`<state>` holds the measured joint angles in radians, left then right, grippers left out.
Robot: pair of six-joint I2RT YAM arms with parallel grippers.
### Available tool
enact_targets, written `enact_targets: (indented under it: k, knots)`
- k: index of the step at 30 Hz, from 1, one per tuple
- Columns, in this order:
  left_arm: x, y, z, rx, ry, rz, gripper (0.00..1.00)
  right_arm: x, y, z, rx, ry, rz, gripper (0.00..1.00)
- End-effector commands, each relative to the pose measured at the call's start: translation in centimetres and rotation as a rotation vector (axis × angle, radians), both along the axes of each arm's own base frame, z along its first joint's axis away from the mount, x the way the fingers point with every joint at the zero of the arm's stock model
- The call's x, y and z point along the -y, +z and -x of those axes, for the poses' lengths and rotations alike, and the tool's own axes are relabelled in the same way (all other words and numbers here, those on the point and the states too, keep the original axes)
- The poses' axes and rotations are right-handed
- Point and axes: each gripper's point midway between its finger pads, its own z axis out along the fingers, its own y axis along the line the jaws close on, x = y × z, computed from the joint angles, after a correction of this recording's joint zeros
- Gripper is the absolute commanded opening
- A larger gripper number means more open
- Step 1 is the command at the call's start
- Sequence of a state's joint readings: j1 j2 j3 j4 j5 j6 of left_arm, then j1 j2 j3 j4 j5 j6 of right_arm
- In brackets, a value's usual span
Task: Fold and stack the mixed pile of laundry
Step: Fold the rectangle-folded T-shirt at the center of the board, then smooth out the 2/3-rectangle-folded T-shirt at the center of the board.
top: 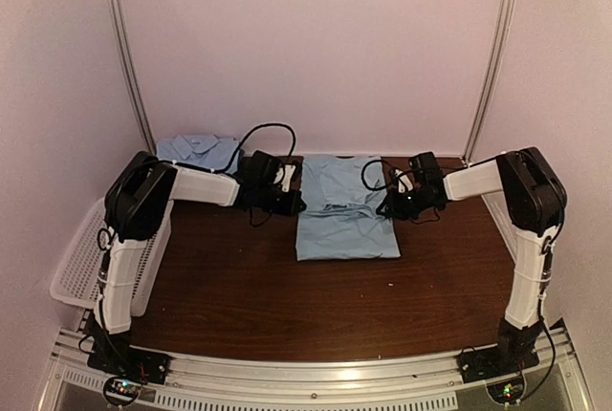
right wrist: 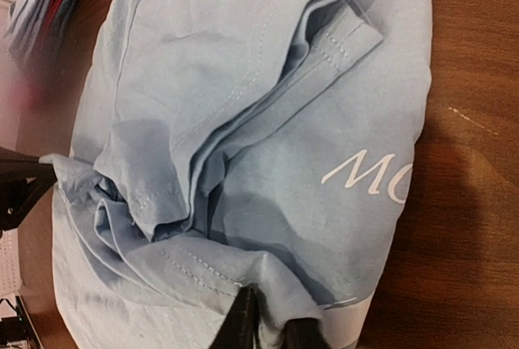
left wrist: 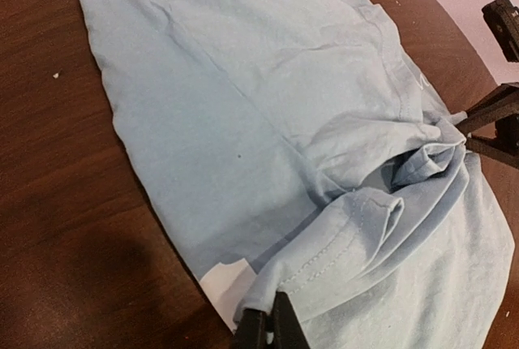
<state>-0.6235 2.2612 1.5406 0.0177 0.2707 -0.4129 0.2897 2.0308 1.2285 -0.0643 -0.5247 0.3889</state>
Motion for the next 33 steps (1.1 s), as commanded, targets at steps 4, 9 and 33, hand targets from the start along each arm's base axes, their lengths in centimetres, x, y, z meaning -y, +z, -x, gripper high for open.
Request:
enact_targets:
  k: [4,9,33]
  knots:
    - [-0.7,4.8,-1.1,0.084,-0.004,0.033,0.2,1.6,5.1,-0.3,0.086,-0.015,-0.027,0.45]
    - [-1.8,8.4,0.4,0.111,-0.031,0.033,0.33,2.3,8.8,1.2,0.131,0.002,-0.043,0.56]
    - [3.1,-0.2,2.4,-0.017,-0.175,0.047,0.15,-5.3,0.6,1.7,0.006,0.163,-0.08,0.34]
